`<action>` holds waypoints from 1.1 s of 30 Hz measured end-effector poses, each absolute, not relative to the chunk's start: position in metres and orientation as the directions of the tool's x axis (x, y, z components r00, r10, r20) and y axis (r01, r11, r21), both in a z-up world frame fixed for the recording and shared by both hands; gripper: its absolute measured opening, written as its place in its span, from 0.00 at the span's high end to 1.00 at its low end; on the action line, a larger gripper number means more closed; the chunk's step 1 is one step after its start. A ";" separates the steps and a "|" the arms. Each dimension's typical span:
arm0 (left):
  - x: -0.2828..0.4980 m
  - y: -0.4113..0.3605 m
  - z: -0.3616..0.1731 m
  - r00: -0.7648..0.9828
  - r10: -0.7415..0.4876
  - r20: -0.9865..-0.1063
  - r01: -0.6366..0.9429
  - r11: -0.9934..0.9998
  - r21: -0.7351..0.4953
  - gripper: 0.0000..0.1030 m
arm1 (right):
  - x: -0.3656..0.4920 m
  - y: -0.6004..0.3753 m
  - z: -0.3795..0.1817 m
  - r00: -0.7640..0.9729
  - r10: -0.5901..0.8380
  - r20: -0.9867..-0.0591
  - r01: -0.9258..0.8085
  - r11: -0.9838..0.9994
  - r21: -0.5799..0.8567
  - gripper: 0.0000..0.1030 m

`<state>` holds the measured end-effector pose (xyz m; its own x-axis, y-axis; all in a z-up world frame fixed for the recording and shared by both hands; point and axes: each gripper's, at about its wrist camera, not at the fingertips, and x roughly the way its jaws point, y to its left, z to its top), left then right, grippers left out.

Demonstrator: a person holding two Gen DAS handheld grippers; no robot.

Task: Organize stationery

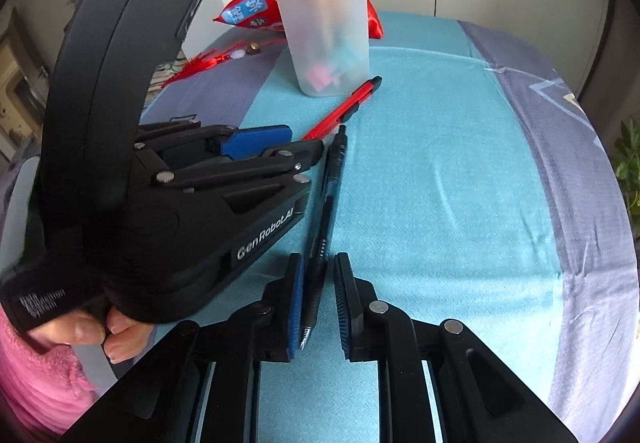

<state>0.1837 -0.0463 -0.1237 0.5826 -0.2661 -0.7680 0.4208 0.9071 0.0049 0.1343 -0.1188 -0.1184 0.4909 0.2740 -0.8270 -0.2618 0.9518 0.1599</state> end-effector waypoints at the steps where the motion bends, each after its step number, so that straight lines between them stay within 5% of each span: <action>1: 0.183 -0.047 -0.124 0.581 -0.265 -0.769 0.426 0.905 0.010 0.93 | 0.134 -0.121 -0.118 0.488 0.284 -0.825 -0.260 0.950 0.172 0.88; 11: 0.133 -0.043 -0.121 0.479 -0.296 -0.826 0.483 0.875 -0.033 0.95 | 0.123 -0.179 -0.111 0.513 0.201 -0.834 -0.108 0.980 0.170 0.89; 18: 0.117 -0.041 -0.107 0.573 -0.292 -0.766 0.475 0.880 0.019 0.91 | 0.110 -0.196 -0.111 0.500 0.205 -0.842 -0.077 0.978 0.192 0.89; 22: 0.145 -0.051 -0.103 0.618 -0.276 -0.736 0.446 0.894 0.039 0.60 | 0.108 -0.191 -0.116 0.483 0.215 -0.849 -0.089 0.976 0.196 0.89; 26: 0.168 -0.067 -0.108 0.603 -0.255 -0.756 0.451 0.890 0.060 0.59 | 0.104 -0.191 -0.118 0.481 0.227 -0.847 -0.090 0.973 0.210 0.89; 27: 0.173 -0.071 -0.111 0.602 -0.232 -0.764 0.444 0.892 0.079 0.60 | 0.104 -0.191 -0.118 0.478 0.234 -0.846 -0.088 0.972 0.219 0.89; 29: 0.185 -0.076 -0.120 0.583 -0.175 -0.793 0.419 0.902 0.108 0.94 | 0.104 -0.193 -0.118 0.477 0.238 -0.846 -0.082 0.971 0.226 0.89; 33: 0.190 -0.067 -0.120 0.560 -0.185 -0.807 0.396 0.916 0.065 0.96 | 0.103 -0.193 -0.119 0.480 0.239 -0.844 -0.082 0.970 0.228 0.89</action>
<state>0.1898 -0.0668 -0.1201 0.5605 -0.1850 -0.8072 0.3963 0.9158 0.0653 0.1031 -0.1930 -0.1188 0.4798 0.2394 -0.8441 -0.0822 0.9701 0.2284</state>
